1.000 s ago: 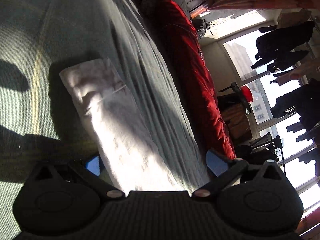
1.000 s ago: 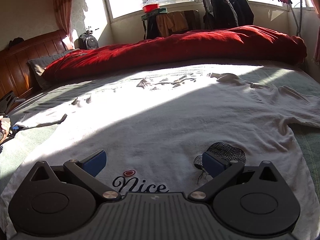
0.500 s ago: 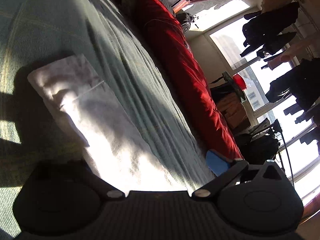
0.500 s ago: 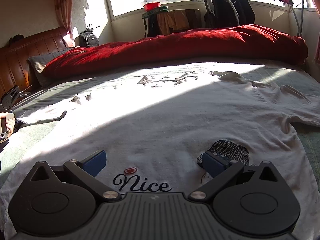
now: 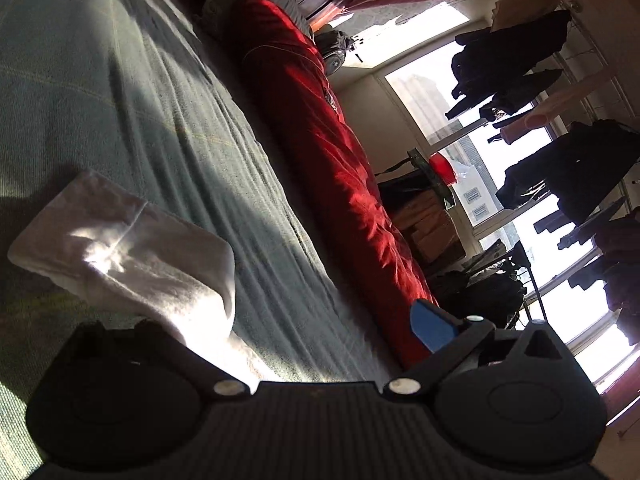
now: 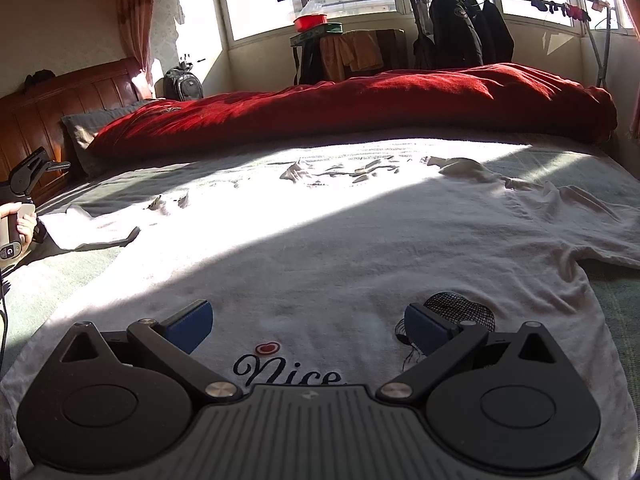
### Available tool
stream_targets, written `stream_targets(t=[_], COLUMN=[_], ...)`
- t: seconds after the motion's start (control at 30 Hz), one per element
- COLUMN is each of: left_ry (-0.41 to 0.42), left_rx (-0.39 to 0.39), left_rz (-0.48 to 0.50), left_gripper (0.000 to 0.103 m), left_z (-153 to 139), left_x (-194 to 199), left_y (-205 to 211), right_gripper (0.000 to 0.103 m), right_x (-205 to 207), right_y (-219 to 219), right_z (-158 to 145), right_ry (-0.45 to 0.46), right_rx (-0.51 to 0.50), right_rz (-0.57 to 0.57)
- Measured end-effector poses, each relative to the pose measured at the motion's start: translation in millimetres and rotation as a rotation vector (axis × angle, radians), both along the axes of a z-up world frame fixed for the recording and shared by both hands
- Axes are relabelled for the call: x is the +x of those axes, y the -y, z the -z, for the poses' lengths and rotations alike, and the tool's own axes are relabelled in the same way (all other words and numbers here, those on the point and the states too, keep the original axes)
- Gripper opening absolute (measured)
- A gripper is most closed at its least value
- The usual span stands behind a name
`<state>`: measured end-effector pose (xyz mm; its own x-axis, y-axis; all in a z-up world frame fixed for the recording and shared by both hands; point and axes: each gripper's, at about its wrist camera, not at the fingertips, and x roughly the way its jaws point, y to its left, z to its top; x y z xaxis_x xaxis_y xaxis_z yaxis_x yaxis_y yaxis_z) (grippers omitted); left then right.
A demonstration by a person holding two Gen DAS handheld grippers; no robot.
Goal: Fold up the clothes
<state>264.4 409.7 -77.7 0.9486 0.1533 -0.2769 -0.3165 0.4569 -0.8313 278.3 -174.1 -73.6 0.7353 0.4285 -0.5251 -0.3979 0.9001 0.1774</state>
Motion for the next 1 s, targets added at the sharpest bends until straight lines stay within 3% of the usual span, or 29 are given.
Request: stream_targets(t=[0.5, 1.0], left_ry=[0.042, -0.004], left_rx=[0.040, 0.181], left_rz=[0.202, 0.381], left_gripper=[0.101, 0.101], left_z=[-62, -123], left_x=[37, 102], left_y=[74, 175], right_gripper=[0.103, 0.103], right_x=[-11, -18], right_y=[-4, -13], right_z=[-8, -6], right_ry=[0.029, -0.021], right_rx=[-0.012, -0.054], right_rz=[-0.050, -0.130])
